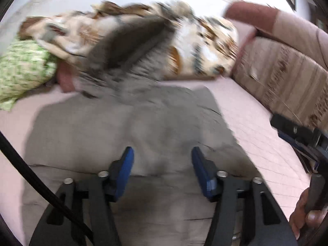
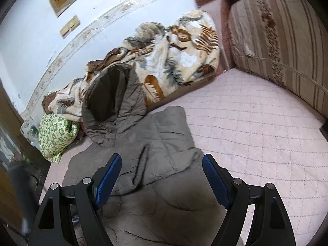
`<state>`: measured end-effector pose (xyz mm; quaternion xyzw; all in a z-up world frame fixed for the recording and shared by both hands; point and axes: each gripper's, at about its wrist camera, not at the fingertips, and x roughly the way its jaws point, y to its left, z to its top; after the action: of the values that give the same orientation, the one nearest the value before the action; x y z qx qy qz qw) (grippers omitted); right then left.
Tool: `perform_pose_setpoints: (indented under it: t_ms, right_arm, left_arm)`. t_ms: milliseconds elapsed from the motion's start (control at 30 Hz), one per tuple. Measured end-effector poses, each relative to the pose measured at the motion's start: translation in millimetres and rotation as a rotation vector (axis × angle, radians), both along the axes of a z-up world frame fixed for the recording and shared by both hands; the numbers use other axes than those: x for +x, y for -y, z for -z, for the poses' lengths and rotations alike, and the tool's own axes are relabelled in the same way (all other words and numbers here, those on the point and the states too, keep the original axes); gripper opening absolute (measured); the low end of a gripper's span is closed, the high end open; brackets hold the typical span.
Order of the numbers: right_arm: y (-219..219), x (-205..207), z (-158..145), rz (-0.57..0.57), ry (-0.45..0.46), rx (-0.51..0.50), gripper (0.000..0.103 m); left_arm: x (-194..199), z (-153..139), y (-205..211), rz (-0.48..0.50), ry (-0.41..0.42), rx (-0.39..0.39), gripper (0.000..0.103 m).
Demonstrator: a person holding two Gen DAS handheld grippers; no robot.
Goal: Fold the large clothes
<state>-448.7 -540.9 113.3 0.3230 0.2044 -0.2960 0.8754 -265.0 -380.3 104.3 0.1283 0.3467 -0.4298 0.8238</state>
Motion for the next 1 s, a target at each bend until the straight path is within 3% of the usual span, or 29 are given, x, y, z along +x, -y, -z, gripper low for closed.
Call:
perform_pose_setpoints:
  t_ms: [167, 333, 467, 633, 733, 867, 1000]
  right_arm:
    - [-18, 38, 4, -0.082, -0.038, -0.053, 0.077]
    - [-35, 83, 18, -0.168, -0.117, -0.096, 0.071]
    - [-34, 112, 34, -0.184, -0.183, -0.115, 0.071]
    - [-18, 139, 69, -0.179, -0.289, -0.051, 0.071]
    - [-13, 149, 91, -0.193, -0.363, -0.018, 0.071]
    - [-12, 153, 95, -0.197, -0.4, -0.021, 0.073]
    - [-13, 144, 86, -0.186, -0.361, -0.002, 0.073]
  left_arm:
    - [79, -9, -55, -0.224, 0.019, 0.049, 0.061]
    - [157, 9, -93, -0.387, -0.03, 0.119, 0.061]
    - [178, 29, -90, -0.38, -0.043, 0.165, 0.061]
    - [181, 63, -78, -0.361, -0.048, 0.245, 0.062]
    - [182, 74, -79, -0.358, -0.061, 0.24, 0.062]
    - [184, 72, -80, -0.359, -0.09, 0.232, 0.063]
    - [165, 50, -94, -0.346, -0.084, 0.175, 0.062]
